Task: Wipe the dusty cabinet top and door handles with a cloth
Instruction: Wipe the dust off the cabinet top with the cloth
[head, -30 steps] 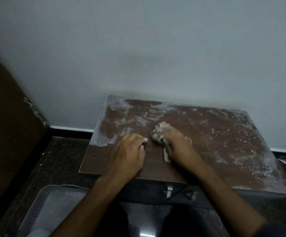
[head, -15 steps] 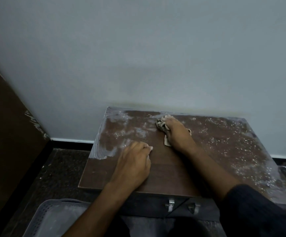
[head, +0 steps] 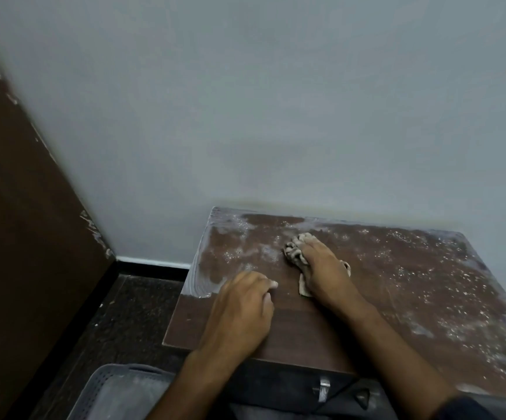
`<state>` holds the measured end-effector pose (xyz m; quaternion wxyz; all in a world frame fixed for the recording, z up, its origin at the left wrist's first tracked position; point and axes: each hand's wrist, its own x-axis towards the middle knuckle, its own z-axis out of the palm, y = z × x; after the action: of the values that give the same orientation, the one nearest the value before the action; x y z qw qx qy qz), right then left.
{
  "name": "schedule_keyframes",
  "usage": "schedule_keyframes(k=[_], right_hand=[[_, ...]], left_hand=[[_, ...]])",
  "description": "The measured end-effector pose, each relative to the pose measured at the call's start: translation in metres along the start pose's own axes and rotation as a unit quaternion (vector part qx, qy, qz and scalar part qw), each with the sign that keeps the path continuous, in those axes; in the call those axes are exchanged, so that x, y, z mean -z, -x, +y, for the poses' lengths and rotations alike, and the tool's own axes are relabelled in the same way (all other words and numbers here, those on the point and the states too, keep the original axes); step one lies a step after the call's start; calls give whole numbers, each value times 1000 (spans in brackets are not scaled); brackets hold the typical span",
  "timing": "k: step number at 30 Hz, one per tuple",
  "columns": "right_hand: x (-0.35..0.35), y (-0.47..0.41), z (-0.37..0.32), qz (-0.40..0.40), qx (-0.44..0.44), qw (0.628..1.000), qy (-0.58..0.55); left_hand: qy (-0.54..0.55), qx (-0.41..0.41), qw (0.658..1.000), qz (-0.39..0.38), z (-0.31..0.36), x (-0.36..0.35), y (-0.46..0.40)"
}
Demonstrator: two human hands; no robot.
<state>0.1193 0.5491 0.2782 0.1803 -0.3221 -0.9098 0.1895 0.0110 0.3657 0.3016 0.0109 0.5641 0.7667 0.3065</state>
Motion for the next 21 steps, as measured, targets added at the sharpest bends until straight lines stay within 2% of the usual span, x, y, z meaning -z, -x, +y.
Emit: schedule_keyframes(k=[3,6,8,10,13,15,17,21], right_hand=[[-5,5,-37,-7,18,1000,-5],[-19,39,-77,-53,139,988,-36],[-24,48,-76,-91,194,976,-43],[-22,35,-58,-89,182,978,-46],[-18,5,-34,-11,71,997,-40],[-28,-5,-43,2,35,999,-17],[-42,-1,-71,-13,51,998,-30],[-67,21,-127,-75,158,982,-70]], left_hand=[[30,54,997,46,-17,9,8],[50,142,981,126,-38,20,16],[59,187,967,161,-51,28,21],[56,217,960,166,-63,34,25],[66,254,953,151,-75,41,33],[94,267,947,151,-78,43,35],[124,276,939,161,-77,43,33],[158,304,925,162,-72,39,24]])
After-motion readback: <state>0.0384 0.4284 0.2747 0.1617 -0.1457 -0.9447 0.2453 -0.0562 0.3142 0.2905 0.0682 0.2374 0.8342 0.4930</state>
